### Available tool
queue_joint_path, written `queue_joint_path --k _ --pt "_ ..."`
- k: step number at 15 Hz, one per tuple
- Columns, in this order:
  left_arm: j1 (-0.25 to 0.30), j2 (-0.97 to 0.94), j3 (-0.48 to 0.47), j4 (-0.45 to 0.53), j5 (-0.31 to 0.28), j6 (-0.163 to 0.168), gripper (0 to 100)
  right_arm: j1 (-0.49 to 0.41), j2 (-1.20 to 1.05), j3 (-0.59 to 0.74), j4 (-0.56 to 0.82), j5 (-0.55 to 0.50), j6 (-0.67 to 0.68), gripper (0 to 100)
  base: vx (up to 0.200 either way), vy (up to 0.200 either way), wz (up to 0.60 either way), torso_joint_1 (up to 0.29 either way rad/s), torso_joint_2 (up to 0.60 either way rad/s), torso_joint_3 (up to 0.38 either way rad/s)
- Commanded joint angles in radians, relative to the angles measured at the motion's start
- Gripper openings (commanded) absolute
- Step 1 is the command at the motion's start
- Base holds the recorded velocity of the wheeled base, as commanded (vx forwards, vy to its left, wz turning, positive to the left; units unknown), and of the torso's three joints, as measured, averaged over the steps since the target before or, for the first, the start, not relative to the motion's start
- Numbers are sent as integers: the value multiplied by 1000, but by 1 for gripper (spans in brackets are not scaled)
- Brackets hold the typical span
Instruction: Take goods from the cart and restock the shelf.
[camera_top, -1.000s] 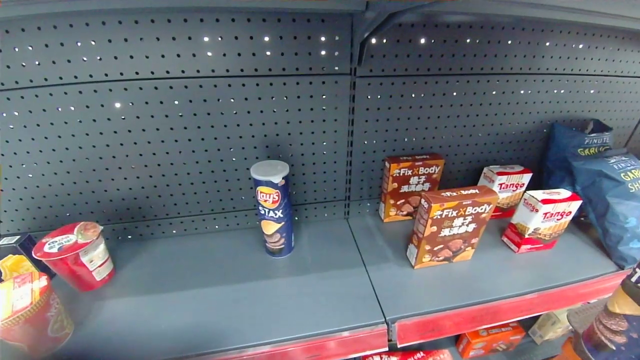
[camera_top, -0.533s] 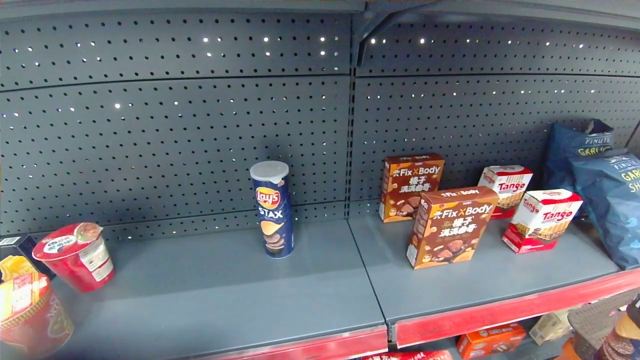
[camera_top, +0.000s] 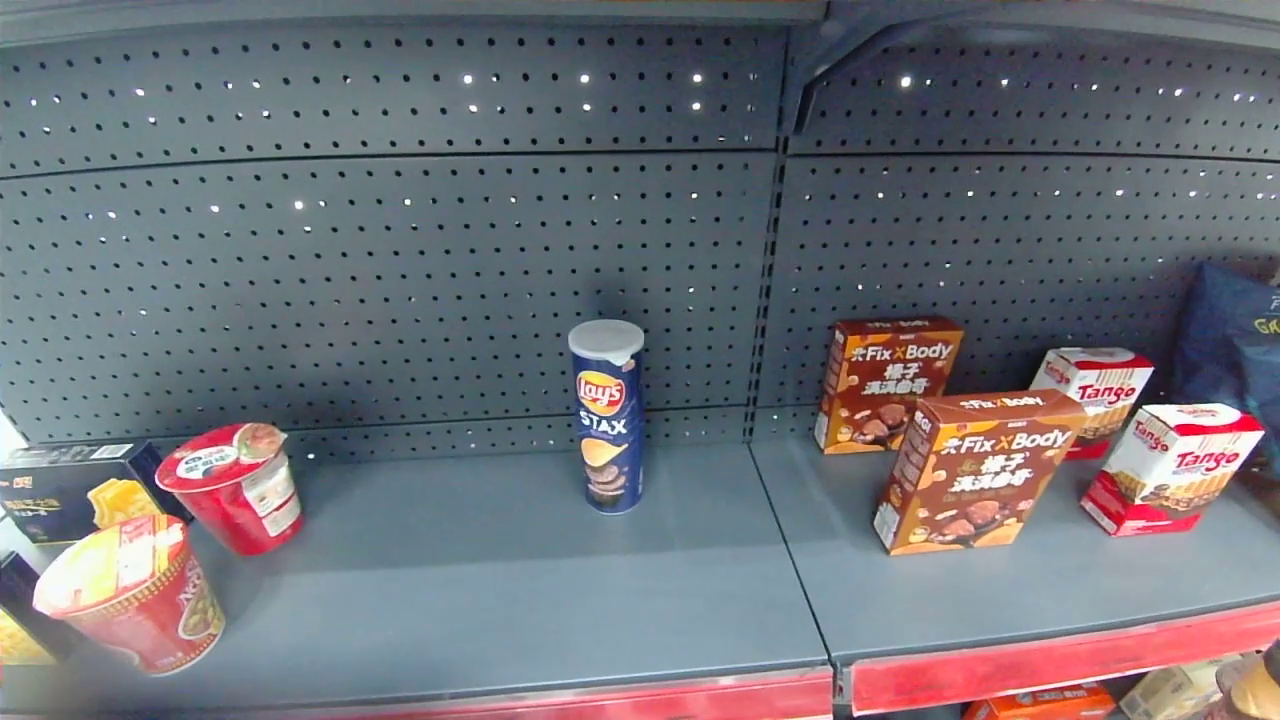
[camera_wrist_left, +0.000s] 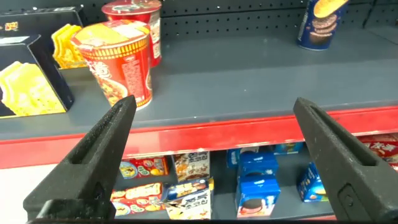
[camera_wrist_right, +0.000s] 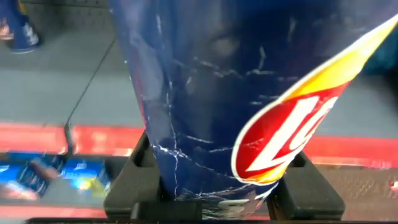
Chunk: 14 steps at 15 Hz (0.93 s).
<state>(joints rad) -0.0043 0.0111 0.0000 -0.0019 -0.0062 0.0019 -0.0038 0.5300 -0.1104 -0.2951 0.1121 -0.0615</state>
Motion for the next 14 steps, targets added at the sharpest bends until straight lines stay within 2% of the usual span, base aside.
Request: queue_joint_path --k 1,4,9,10,11,13,14 --pt "1 1 0 -1 0 0 100 7 -131 0 94 11 8 0 0 0 0 0 0 0" --pt "1 1 0 -1 0 0 100 21 -219 -5 180 32 11 0 0 0 0 0 0 0" --pt "-2 56 0 2 5 0 100 15 -242 -107 381 17 8 0 0 0 0 0 0 0" --pt "0 -6 -2 2 -9 10 100 4 -232 -130 415 9 9 0 0 0 0 0 0 0" --pt "0 -11 -3 2 -40 50 100 -8 -222 -143 445 -5 8 0 0 0 0 0 0 0" --pt "-6 96 -9 0 -52 64 100 -10 -193 -158 473 -48 5 0 0 0 0 0 0 0" --pt "-6 170 -94 -10 -78 115 100 -10 -174 -173 473 -77 3 0 0 0 0 0 0 0"
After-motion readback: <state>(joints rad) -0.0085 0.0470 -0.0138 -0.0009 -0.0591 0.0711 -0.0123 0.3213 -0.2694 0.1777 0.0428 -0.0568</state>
